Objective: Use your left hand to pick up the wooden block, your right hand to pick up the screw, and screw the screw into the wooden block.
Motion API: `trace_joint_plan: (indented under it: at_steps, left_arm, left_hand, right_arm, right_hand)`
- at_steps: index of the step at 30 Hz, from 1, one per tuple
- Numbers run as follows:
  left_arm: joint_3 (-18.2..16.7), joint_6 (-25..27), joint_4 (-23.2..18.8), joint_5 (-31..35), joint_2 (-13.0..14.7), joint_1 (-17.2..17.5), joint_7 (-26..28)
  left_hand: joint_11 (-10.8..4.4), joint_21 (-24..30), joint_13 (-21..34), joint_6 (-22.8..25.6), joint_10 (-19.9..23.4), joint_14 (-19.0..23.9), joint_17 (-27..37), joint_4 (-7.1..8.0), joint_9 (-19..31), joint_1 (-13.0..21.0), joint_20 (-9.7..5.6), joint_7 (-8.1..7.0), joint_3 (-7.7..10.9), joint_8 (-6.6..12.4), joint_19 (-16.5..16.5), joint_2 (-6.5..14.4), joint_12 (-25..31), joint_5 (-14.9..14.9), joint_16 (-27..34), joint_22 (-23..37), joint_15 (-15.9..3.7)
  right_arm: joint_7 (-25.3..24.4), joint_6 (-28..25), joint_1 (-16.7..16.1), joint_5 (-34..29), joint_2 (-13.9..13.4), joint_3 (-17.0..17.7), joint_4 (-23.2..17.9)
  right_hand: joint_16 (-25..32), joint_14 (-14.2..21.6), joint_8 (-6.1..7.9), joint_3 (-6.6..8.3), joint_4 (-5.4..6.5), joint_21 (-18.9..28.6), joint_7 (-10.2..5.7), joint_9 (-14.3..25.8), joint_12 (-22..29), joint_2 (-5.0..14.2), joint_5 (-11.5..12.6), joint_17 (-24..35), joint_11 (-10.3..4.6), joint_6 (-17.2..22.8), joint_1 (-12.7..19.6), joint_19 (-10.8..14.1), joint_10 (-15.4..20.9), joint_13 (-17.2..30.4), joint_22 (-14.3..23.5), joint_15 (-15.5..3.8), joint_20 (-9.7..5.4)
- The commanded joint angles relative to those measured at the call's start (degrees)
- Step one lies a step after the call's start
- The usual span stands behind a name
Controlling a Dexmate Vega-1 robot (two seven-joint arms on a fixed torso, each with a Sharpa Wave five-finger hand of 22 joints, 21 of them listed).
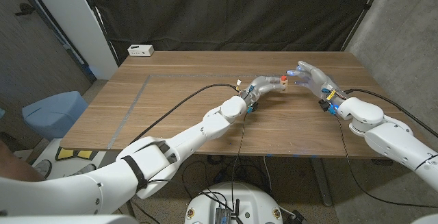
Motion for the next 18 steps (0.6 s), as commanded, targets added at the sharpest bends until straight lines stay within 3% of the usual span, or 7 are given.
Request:
trace_joint_plan:
  at_steps: [1, 18]
  left_arm:
    - [0.04, 0.37, -0.79, 0.17, 0.26, 0.29, 0.19]
    - [0.09, 0.67, -1.33, 0.29, 0.36, 0.43, 0.33]
  left_hand:
    - [-0.15, 0.12, 0.32, 0.68, 0.39, 0.36, 0.15, 1.75, 0.21, 0.06, -0.10, 0.02, 1.97, 0.30, -0.15, 0.71, 0.54, 0.21, 0.28, 0.18, -2.58]
    - [-0.14, 0.14, 0.31, 0.80, 0.49, 0.40, 0.16, 1.74, 0.21, 0.05, -0.22, -0.06, 1.90, 0.34, -0.09, 0.64, 0.57, 0.20, 0.32, 0.17, -2.69]
  right_arm:
    - [1.62, -0.20, 1.23, 0.30, -0.05, -0.98, 0.72]
    - [2.50, -0.02, 1.69, 0.61, -0.16, -1.61, 1.23]
  right_hand:
    - [0.08, -2.11, 0.00, -0.18, 0.13, -0.03, 0.21, 0.00, -0.18, -0.26, 0.19, 0.22, -0.02, 0.12, -0.28, -0.60, -0.57, 0.22, 0.20, 0.12, 0.28]
    - [0.35, -1.95, 1.02, -0.29, 0.36, 0.12, 1.27, -0.41, 0.52, -0.22, 0.27, 0.22, -0.32, 3.37, -0.62, -0.68, 0.47, 0.19, 0.20, 0.07, 0.31]
